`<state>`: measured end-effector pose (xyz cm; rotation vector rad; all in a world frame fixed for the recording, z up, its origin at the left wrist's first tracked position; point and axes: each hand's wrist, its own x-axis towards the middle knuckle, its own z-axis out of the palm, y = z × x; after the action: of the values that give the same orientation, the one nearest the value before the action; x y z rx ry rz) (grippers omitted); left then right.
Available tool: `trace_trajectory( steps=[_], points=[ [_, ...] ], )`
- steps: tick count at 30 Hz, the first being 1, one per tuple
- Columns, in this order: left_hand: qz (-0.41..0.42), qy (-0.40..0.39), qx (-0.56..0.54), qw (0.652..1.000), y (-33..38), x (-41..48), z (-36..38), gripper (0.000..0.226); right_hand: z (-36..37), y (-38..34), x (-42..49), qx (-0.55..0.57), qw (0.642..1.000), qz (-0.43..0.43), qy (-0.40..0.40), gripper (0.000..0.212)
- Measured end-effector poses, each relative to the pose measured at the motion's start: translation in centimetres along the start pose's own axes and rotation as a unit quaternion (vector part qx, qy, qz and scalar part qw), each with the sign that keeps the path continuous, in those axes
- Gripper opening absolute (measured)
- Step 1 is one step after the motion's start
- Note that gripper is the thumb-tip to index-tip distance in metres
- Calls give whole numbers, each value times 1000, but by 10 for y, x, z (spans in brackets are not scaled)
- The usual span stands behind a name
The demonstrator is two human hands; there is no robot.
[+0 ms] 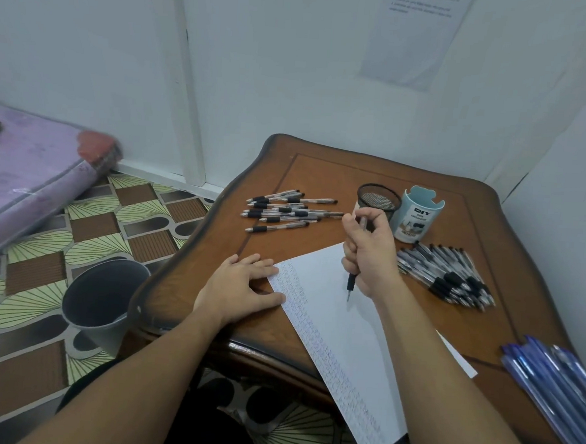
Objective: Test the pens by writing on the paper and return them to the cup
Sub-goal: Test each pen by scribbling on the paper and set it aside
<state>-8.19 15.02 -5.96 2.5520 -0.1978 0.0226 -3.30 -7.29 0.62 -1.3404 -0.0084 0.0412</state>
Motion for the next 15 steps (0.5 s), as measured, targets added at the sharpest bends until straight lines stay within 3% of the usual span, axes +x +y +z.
trace_trajectory(
  steps=[3,6,8,11,15],
  points=[
    [-1,3,-4,1000,0,0,0,61,-3,0,-8,50,999,-2,13,12],
    [0,3,-2,1000,-1,0,1,61,-8,8,-12,88,995,40,11,53],
    [0,2,1,1000,-2,0,2,62,-14,18,-15,52,996,65,39,66],
    [0,6,2,1000,-2,1,2,62,-18,31,-24,-16,997,59,40,59],
    [2,4,5,1000,-2,1,2,62,-15,44,-30,-50,998,39,10,25]
  ],
)
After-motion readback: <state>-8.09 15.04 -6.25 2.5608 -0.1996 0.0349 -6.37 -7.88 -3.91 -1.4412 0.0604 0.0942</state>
